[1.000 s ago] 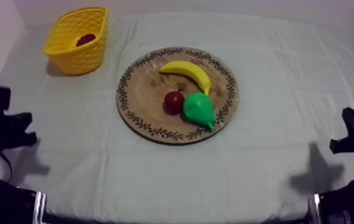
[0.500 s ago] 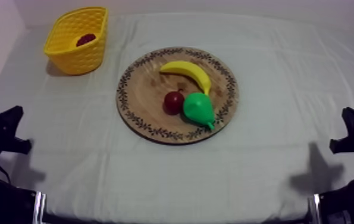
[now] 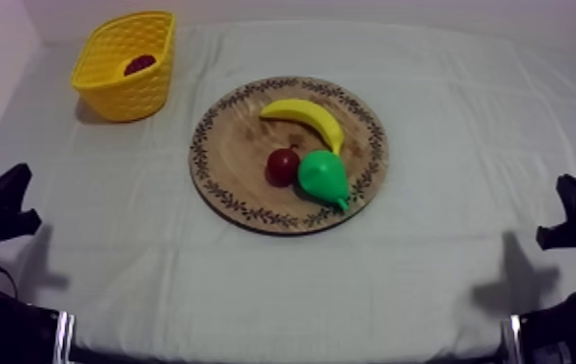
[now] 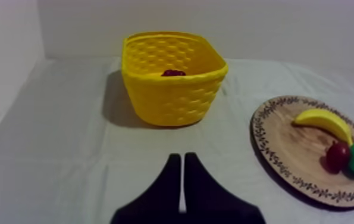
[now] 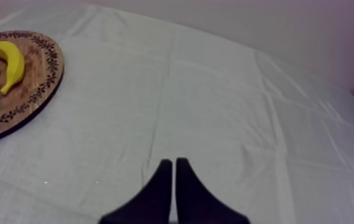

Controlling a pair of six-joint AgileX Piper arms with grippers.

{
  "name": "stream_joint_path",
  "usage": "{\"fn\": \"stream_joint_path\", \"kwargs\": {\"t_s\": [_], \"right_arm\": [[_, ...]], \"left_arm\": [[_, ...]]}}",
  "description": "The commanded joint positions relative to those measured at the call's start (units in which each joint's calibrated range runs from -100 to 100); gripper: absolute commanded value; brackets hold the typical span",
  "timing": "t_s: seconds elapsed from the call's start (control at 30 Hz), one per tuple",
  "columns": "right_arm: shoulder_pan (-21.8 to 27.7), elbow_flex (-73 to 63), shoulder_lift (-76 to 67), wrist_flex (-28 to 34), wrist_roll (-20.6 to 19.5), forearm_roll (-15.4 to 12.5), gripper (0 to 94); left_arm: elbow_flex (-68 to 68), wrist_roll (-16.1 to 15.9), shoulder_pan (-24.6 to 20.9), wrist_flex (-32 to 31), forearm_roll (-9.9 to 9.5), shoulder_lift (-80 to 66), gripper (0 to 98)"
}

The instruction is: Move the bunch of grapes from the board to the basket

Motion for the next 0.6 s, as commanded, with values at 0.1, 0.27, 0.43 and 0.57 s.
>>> {"fn": "stream_joint_path", "kwargs": {"t_s": [0.1, 0.27, 0.43, 0.57], "right_arm": [[0.01, -0.01, -0.02, -0.02, 0.01, 0.01, 0.5], [0.01, -0.01, -0.02, -0.02, 0.01, 0.01, 0.5], [0.01, -0.01, -0.02, -0.02, 0.01, 0.01, 0.5], [0.01, -0.01, -0.02, -0.02, 0.01, 0.01, 0.5]], "left_arm": [[0.06, 3.05, -0.18, 0.03, -0.05, 0.0, 0.0], [0.06, 3.34, -0.29, 0.03, -0.05, 0.0, 0.0], [0.06, 3.41, -0.31, 0.03, -0.05, 0.0, 0.0], [0.06, 3.45, -0.35, 0.03, -0.05, 0.0, 0.0]]}}
